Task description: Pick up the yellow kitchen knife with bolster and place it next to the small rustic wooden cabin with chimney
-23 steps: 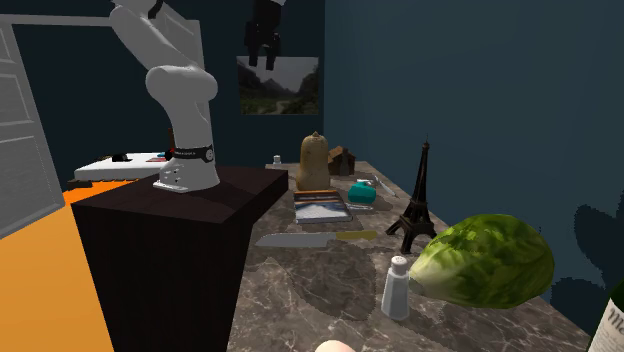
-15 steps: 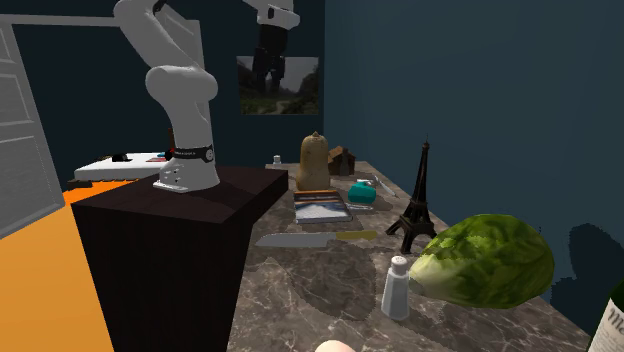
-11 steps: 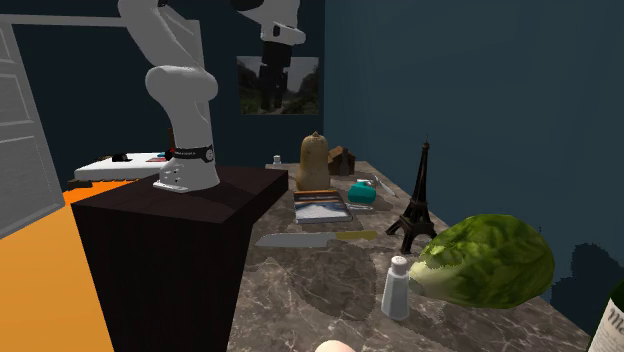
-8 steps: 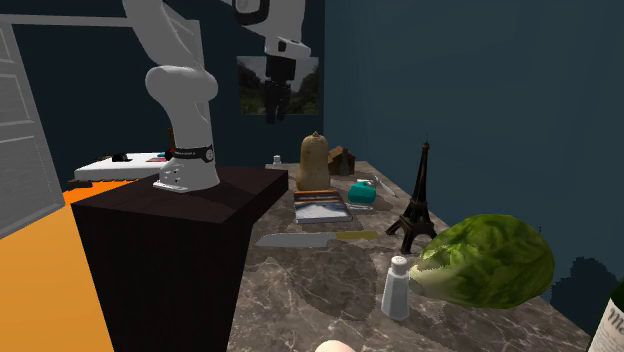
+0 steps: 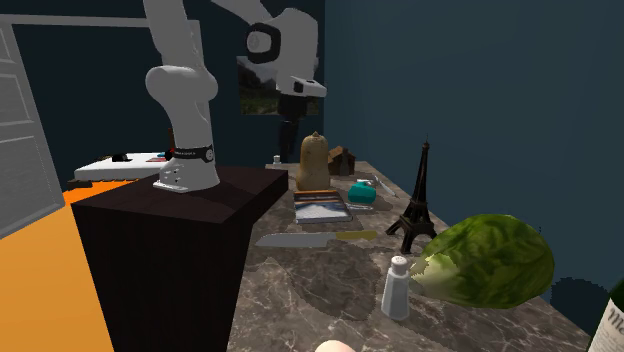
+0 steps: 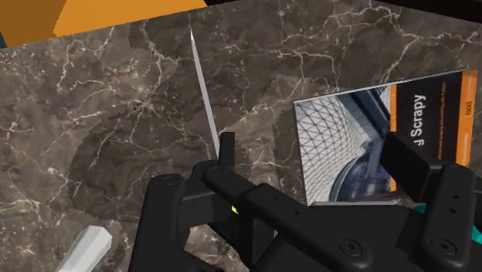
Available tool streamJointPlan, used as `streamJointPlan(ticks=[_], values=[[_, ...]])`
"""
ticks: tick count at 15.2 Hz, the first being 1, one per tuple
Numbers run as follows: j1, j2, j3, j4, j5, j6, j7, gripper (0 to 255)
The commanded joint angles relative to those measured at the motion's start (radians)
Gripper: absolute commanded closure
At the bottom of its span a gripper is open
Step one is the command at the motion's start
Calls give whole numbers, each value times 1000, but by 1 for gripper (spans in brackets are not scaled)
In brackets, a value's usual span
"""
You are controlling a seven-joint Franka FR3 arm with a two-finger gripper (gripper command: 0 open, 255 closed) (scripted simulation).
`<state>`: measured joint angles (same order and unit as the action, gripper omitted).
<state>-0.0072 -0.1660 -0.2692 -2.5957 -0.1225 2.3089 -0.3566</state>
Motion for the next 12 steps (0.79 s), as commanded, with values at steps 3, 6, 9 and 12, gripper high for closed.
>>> streamJointPlan(ticks=[3,6,9,12], values=[[6,182,-21,56,56,133,-109,0],[-5,318,-15,113,116,212,-198,0],[-29,451,9,183,177,275,-284,0],[-66,578,46,265,222,324,-356,0]])
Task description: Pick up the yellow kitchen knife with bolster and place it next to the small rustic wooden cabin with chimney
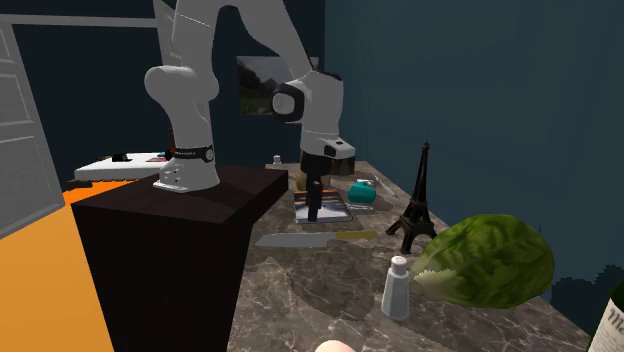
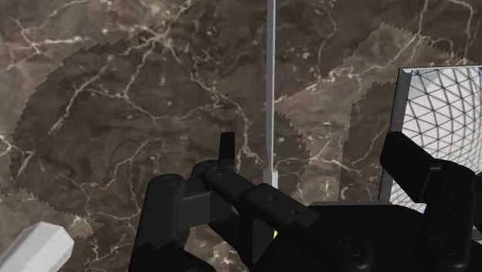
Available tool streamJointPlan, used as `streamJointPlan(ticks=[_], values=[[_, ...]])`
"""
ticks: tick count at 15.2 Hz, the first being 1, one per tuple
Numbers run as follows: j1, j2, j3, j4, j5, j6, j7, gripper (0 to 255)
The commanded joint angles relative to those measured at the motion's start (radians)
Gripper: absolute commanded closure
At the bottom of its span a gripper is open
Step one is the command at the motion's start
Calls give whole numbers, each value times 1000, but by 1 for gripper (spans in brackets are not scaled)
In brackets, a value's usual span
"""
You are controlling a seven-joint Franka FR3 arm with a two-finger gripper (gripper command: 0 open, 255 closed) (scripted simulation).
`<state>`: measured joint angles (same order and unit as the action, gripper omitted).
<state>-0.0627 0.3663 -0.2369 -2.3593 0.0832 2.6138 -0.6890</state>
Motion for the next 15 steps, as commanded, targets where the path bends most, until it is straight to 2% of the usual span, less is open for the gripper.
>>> streamJointPlan(ticks=[1,2,9,15], values=[[-24,87,26,58,27,32,-44,0],[-36,128,38,89,35,43,-63,0],[-60,219,65,107,59,117,-80,0],[-62,227,68,109,61,122,-81,0]])
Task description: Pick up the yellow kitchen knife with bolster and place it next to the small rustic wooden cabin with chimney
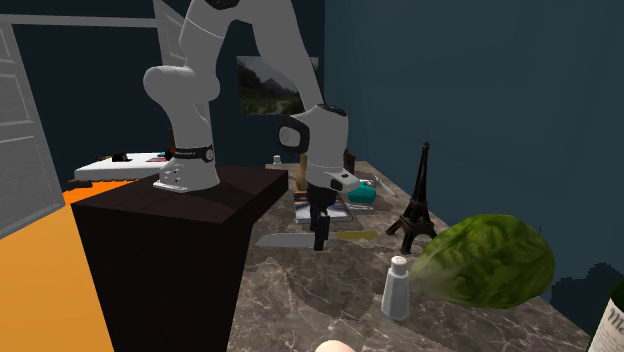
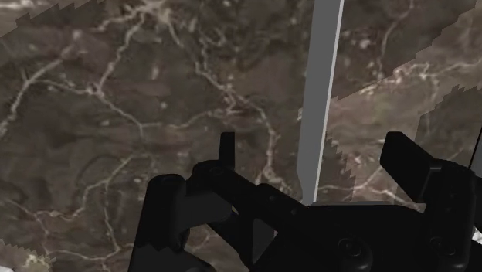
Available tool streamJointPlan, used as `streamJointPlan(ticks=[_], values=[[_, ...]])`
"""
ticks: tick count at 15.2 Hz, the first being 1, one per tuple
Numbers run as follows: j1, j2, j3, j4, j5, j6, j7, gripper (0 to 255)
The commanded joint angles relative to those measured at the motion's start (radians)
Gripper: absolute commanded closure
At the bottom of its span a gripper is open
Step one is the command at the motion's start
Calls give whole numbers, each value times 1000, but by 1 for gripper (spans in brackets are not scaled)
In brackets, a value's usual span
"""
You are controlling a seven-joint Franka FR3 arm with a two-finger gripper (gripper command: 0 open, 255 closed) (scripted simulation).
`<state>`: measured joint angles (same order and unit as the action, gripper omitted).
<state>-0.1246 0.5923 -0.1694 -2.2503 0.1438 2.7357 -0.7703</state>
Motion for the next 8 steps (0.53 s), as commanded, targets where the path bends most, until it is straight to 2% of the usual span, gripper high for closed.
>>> streamJointPlan(ticks=[1,3,4,8], values=[[0,0,0,0,0,0,0,0],[0,0,0,0,0,0,0,0],[0,0,0,0,0,0,0,255],[0,0,0,0,0,0,0,255]])
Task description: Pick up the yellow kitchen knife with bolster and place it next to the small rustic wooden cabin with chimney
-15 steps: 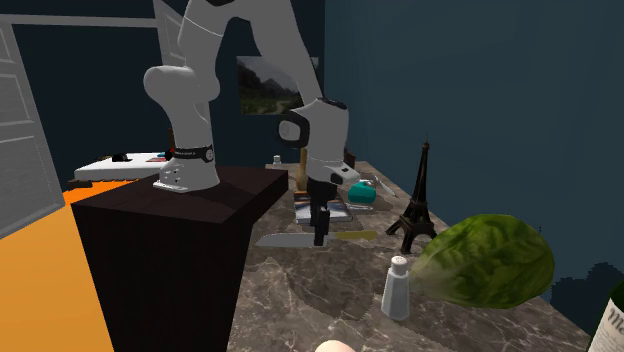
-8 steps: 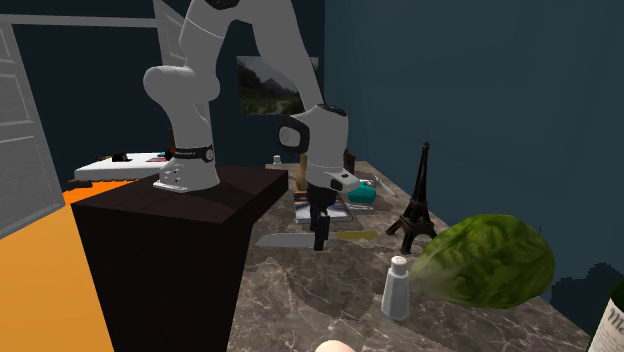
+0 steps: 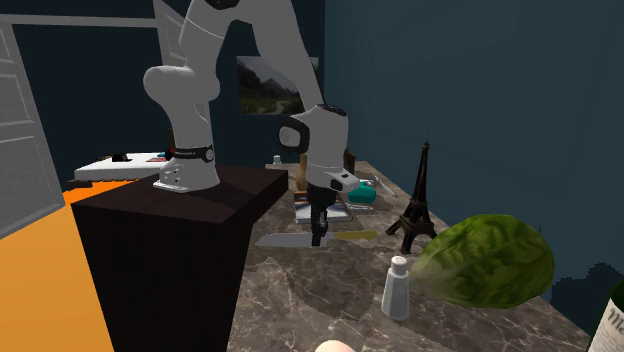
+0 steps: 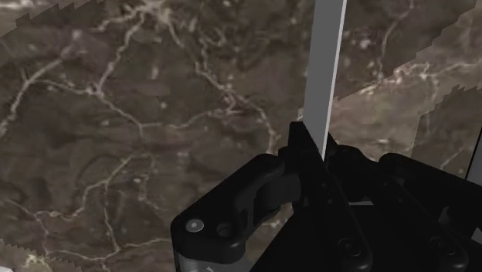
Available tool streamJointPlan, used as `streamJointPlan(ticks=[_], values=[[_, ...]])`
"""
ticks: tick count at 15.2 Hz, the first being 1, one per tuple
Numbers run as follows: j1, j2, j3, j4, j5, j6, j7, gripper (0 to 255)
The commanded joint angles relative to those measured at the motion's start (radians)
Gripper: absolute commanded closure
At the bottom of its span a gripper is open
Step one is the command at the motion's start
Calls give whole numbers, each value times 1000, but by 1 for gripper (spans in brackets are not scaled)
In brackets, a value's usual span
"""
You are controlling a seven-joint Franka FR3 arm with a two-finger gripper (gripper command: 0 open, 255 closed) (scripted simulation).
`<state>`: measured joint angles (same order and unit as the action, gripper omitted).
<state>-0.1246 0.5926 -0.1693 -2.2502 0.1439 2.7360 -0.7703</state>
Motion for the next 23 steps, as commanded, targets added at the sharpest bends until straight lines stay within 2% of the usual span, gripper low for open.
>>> streamJointPlan(ticks=[1,5,23], values=[[0,0,0,0,0,0,0,255],[0,0,0,0,0,0,0,255],[52,-246,-67,-59,-73,-185,45,255]])
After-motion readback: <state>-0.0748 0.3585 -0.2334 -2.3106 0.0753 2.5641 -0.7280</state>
